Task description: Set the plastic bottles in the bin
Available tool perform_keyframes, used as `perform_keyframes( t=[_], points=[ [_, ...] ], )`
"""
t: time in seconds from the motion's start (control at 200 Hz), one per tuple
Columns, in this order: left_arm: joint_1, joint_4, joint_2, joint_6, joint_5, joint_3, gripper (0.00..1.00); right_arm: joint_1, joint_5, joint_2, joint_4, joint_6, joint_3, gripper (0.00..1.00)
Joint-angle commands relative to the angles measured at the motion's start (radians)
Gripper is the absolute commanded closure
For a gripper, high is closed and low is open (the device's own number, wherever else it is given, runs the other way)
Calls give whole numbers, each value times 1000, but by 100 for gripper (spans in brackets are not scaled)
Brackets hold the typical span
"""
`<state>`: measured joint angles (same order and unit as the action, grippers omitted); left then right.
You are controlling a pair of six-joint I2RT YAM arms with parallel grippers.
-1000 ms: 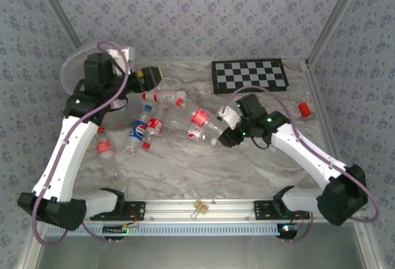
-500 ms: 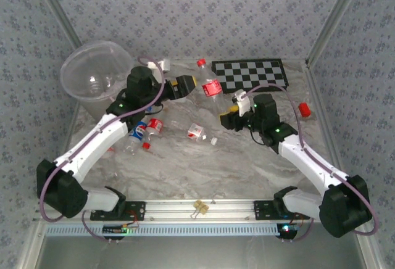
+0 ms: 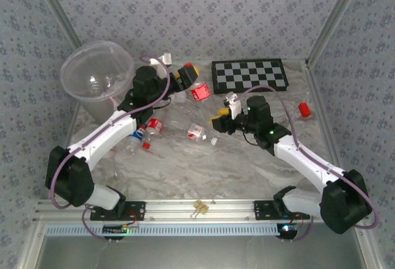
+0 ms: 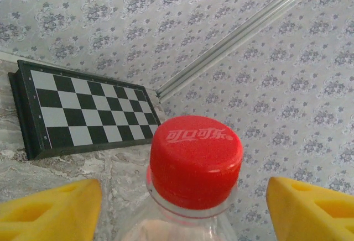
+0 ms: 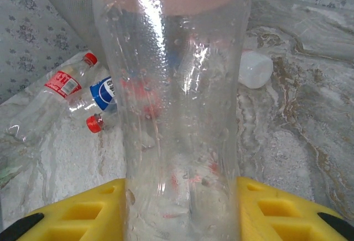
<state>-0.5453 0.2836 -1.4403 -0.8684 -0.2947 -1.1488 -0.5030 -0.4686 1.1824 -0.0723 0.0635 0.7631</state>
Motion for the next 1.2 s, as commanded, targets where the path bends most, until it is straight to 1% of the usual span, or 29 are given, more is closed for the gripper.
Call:
perform_keyframes(
  t=[0.0, 0.045, 0.115, 0.275, 0.33, 0.375, 0.4, 0.44, 0.495, 0.515, 0.53, 0.59, 0.685, 0.79, 0.87, 0.905, 1.029, 1.089, 1.194],
  points=[
    [-7, 36, -18, -13, -4, -22, 30, -4, -21, 4, -28, -8, -7, 73],
    [-6, 20, -22, -9, -9, -29, 36, -5, -20, 4, -26, -9, -6, 73],
    [-8, -10, -25, -1, -12, -43, 48, -4, -15, 8, -25, -12, -6, 73],
    [-10, -49, -29, 19, -8, -66, 70, -6, -16, 16, -20, -18, 2, 73],
    [-9, -65, -32, 28, -7, -75, 77, -8, -18, 21, -13, -23, 7, 71],
    [-9, -81, -34, 39, -4, -85, 81, -8, -16, 24, -4, -29, 12, 66],
    [-9, -92, -35, 49, -2, -94, 82, -8, -16, 25, -1, -35, 14, 60],
    [-10, -120, -36, 71, 1, -111, 84, -5, -18, 27, 13, -48, 19, 45],
    [-7, -178, -37, 113, 13, -148, 86, -2, 0, 24, 45, -71, 29, 12],
    [-5, -199, -38, 131, 18, -165, 87, -1, 12, 19, 56, -79, 32, 3],
    [-4, -223, -37, 144, 21, -178, 88, 1, 18, 15, 61, -83, 32, 0],
    [7, -303, -36, 205, 34, -236, 89, 18, 42, -8, 61, -82, 25, 0],
    [40, -388, -23, 273, 70, -316, 90, 66, 23, -52, 23, -48, -8, 0],
    [96, -362, 18, 296, 111, -346, 94, 94, 38, -74, 52, -47, -24, 0],
    [151, -340, 57, 320, 140, -368, 100, 101, 47, -95, 67, -45, -43, 0],
    [175, -343, 73, 336, 155, -384, 100, 101, 50, -106, 70, -44, -53, 0],
    [294, -401, 120, 392, 196, -450, 100, 111, 68, -141, 83, -51, -80, 0],
    [347, -426, 140, 416, 248, -468, 100, 120, 67, -151, 84, -50, -88, 0],
    [471, -434, 164, 434, 295, -479, 100, 131, 51, -155, 74, -51, -93, 0]
  ],
)
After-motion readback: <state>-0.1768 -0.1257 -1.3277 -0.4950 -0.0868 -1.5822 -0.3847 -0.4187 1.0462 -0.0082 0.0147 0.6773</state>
